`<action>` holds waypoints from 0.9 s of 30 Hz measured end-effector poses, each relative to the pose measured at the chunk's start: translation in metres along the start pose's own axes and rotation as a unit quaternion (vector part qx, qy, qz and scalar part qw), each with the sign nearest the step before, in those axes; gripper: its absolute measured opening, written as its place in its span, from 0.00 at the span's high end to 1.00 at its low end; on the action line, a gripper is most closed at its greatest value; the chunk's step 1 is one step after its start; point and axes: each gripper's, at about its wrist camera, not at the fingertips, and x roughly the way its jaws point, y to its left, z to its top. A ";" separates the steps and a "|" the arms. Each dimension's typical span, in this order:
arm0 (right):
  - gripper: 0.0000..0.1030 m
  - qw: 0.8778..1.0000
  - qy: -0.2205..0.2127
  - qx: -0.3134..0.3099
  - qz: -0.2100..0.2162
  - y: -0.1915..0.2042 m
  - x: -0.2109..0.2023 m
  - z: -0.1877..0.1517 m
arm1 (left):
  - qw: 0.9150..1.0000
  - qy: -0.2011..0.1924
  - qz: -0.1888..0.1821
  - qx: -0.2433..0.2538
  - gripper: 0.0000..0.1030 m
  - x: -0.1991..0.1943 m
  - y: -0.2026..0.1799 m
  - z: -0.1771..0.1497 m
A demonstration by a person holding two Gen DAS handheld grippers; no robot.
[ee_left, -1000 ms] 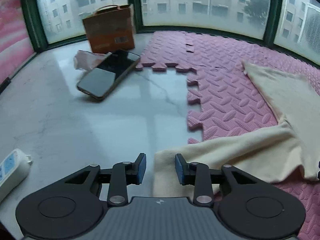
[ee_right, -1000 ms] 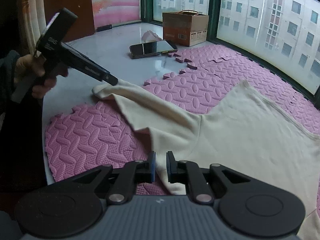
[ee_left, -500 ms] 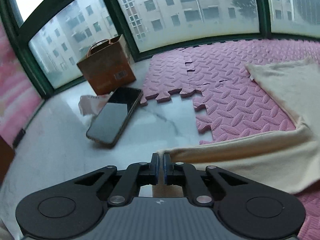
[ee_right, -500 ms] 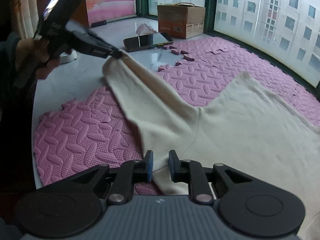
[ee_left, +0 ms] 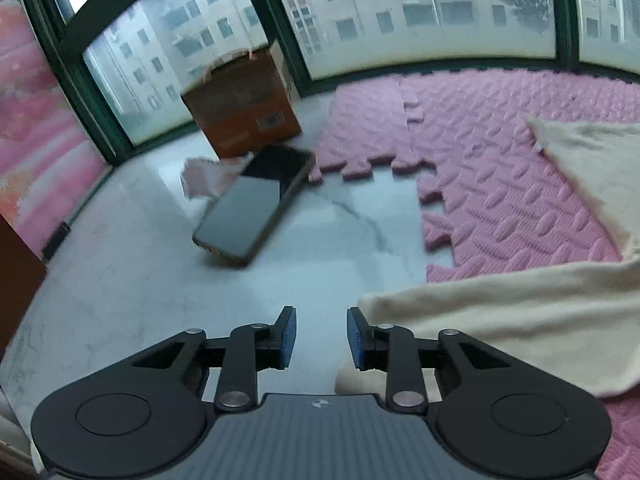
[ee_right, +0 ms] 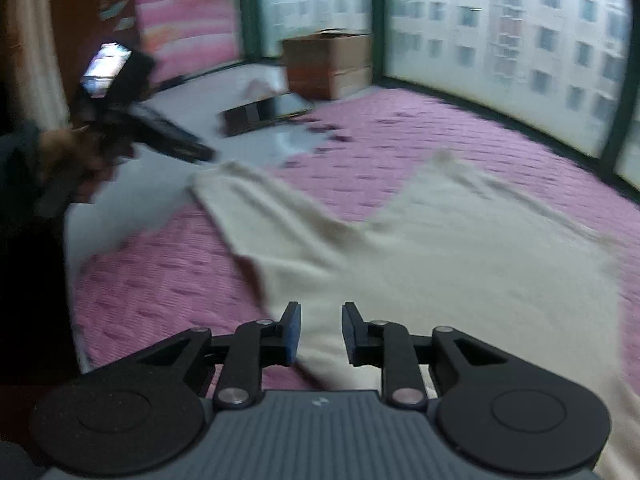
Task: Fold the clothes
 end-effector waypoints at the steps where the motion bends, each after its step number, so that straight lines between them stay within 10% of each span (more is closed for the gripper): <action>1: 0.79 1.000 0.006 0.010 -0.012 -0.007 -0.005 -0.006 | 1.000 -0.005 0.002 0.002 0.70 -0.006 -0.001 0.001; 10: 0.79 0.996 0.021 0.062 -0.052 -0.033 -0.051 -0.061 | 0.994 -0.054 -0.080 0.051 0.65 -0.064 -0.065 0.006; 27: 0.74 0.949 -0.005 0.248 -0.194 -0.158 -0.100 -0.115 | 0.939 -0.076 -0.286 0.176 0.59 -0.119 -0.286 0.010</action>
